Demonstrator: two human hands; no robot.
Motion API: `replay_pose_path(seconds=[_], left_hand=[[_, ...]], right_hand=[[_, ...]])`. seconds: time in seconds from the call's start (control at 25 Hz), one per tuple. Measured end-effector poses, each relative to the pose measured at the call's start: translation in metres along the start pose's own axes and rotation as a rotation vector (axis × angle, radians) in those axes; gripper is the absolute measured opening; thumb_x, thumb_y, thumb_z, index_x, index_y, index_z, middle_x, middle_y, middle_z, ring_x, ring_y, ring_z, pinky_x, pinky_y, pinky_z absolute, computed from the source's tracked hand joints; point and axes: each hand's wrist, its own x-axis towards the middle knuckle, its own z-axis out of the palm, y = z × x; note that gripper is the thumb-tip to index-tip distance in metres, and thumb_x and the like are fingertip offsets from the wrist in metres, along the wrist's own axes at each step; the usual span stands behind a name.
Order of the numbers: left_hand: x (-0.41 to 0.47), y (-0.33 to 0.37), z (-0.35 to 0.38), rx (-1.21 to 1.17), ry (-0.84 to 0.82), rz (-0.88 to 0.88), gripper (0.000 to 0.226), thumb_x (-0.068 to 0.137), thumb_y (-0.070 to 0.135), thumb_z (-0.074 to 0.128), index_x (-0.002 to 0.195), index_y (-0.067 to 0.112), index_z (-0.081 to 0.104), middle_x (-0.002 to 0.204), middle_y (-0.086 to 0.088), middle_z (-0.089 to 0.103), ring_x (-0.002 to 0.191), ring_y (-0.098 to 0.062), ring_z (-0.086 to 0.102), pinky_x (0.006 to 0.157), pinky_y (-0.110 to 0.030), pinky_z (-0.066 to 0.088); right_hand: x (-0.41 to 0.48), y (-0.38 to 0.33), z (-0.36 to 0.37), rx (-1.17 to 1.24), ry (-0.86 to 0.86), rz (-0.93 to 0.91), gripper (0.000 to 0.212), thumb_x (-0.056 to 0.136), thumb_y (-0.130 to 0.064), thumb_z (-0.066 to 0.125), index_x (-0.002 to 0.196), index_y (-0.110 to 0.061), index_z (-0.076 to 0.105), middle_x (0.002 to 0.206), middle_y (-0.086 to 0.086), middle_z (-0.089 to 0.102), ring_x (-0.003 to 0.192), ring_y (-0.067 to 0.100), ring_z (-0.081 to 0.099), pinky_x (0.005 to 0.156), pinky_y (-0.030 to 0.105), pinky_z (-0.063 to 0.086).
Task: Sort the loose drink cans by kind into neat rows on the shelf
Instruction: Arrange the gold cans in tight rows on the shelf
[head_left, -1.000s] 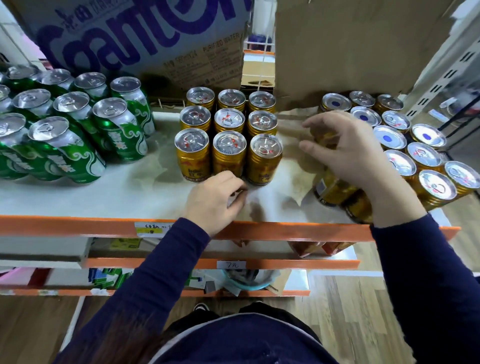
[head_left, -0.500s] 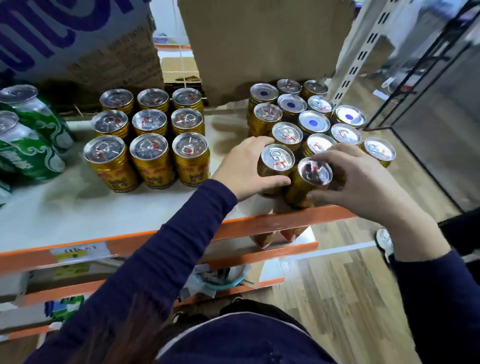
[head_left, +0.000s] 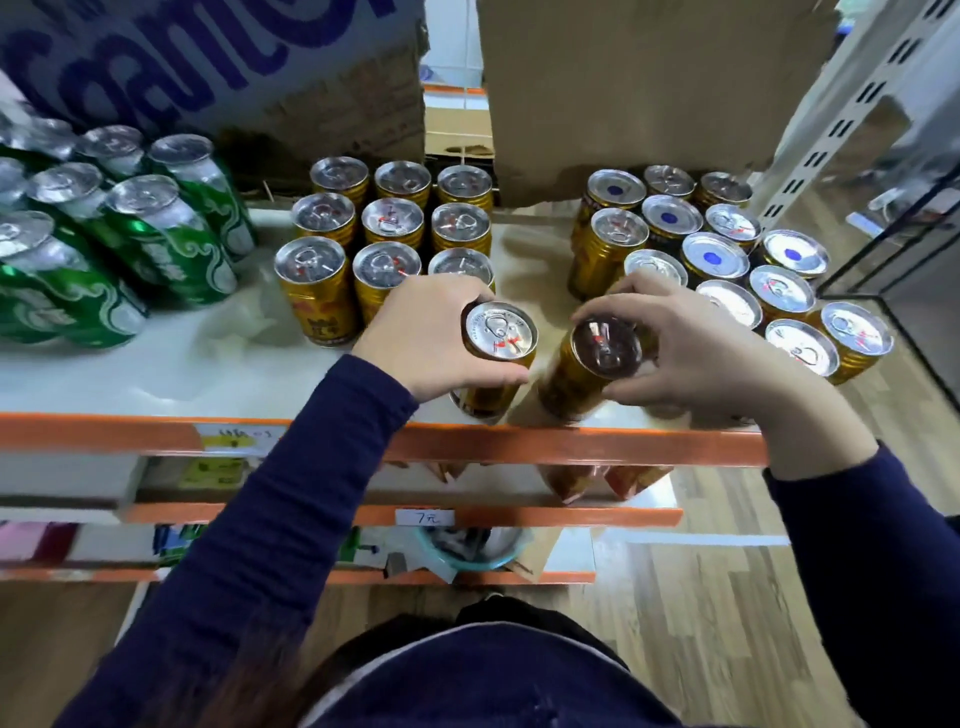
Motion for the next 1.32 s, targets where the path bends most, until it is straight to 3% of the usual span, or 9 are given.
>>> replay_pose_path(seconds=[0.2, 0.28, 0.48, 0.6, 0.68, 0.8, 0.92, 1.16, 1.32], left_hand=[[-0.020, -0.020, -0.021, 0.099, -0.009, -0.047, 0.067, 0.056, 0.070, 0.073, 0.096, 0.018, 0.066, 0.092, 0.003, 0.068, 0.085, -0.015, 0.060, 0.076, -0.037, 0.051], [-0.026, -0.028, -0.024, 0.048, -0.011, -0.085, 0.069, 0.054, 0.069, 0.075, 0.102, 0.020, 0.063, 0.097, 0.004, 0.067, 0.088, -0.014, 0.059, 0.078, -0.035, 0.051], [-0.035, -0.046, -0.030, 0.141, -0.004, -0.026, 0.076, 0.059, 0.078, 0.064, 0.118, 0.032, 0.057, 0.111, 0.009, 0.061, 0.102, -0.013, 0.057, 0.079, -0.030, 0.046], [-0.036, -0.055, -0.036, -0.056, -0.057, 0.100, 0.067, 0.072, 0.047, 0.077, 0.131, 0.020, 0.057, 0.124, 0.003, 0.058, 0.115, -0.012, 0.053, 0.095, -0.022, 0.039], [-0.034, -0.056, -0.037, -0.069, -0.057, 0.128, 0.064, 0.072, 0.039, 0.079, 0.129, 0.017, 0.059, 0.120, 0.001, 0.060, 0.111, -0.013, 0.054, 0.093, -0.020, 0.038], [-0.032, -0.053, -0.032, 0.045, -0.006, 0.057, 0.067, 0.069, 0.059, 0.073, 0.120, 0.017, 0.063, 0.108, 0.000, 0.057, 0.102, -0.016, 0.052, 0.086, -0.029, 0.043], [-0.036, -0.053, -0.029, 0.089, 0.064, -0.009, 0.068, 0.067, 0.069, 0.066, 0.111, 0.018, 0.061, 0.106, 0.001, 0.054, 0.099, -0.015, 0.050, 0.083, -0.032, 0.045], [-0.036, -0.052, -0.033, -0.050, -0.070, 0.135, 0.062, 0.072, 0.023, 0.079, 0.129, 0.010, 0.058, 0.125, -0.005, 0.058, 0.117, -0.019, 0.052, 0.102, -0.029, 0.039], [-0.030, -0.046, -0.035, -0.049, -0.082, 0.068, 0.069, 0.066, 0.032, 0.086, 0.127, 0.012, 0.060, 0.117, -0.004, 0.059, 0.110, -0.018, 0.054, 0.096, -0.032, 0.043]], right_hand=[[0.038, -0.016, -0.003, -0.030, -0.182, -0.001, 0.072, 0.066, -0.011, 0.077, 0.129, -0.036, 0.054, 0.115, -0.004, 0.044, 0.105, 0.012, 0.048, 0.091, 0.022, 0.040], [0.040, -0.019, -0.002, -0.048, -0.204, 0.019, 0.072, 0.067, -0.022, 0.081, 0.131, -0.037, 0.051, 0.117, -0.003, 0.045, 0.107, 0.012, 0.048, 0.091, 0.023, 0.039], [0.039, -0.028, 0.012, -0.114, 0.003, 0.145, 0.067, 0.066, -0.053, 0.075, 0.124, -0.026, 0.055, 0.116, 0.002, 0.055, 0.104, 0.018, 0.052, 0.090, 0.034, 0.044], [0.039, -0.032, 0.015, -0.092, 0.057, 0.208, 0.062, 0.067, -0.053, 0.077, 0.116, -0.020, 0.060, 0.112, 0.003, 0.062, 0.098, 0.019, 0.055, 0.085, 0.037, 0.047], [0.035, -0.032, 0.018, -0.113, 0.078, 0.242, 0.064, 0.067, -0.057, 0.076, 0.116, -0.019, 0.060, 0.111, 0.004, 0.063, 0.098, 0.021, 0.056, 0.081, 0.035, 0.047], [0.031, -0.037, 0.023, -0.189, 0.150, 0.287, 0.071, 0.066, -0.066, 0.071, 0.115, -0.016, 0.061, 0.108, 0.008, 0.064, 0.098, 0.025, 0.056, 0.076, 0.034, 0.044], [0.031, -0.044, 0.026, -0.180, 0.194, 0.296, 0.066, 0.067, -0.063, 0.072, 0.113, -0.015, 0.064, 0.105, 0.010, 0.064, 0.096, 0.026, 0.056, 0.076, 0.036, 0.046], [0.067, -0.038, -0.007, -0.145, 0.112, 0.273, 0.049, 0.065, -0.040, 0.080, 0.103, -0.011, 0.071, 0.090, 0.011, 0.069, 0.079, 0.024, 0.057, 0.065, 0.034, 0.044], [0.131, -0.014, -0.035, -0.198, 0.131, 0.218, 0.051, 0.068, -0.031, 0.081, 0.112, -0.007, 0.068, 0.104, 0.016, 0.068, 0.094, 0.030, 0.060, 0.076, 0.036, 0.050]])
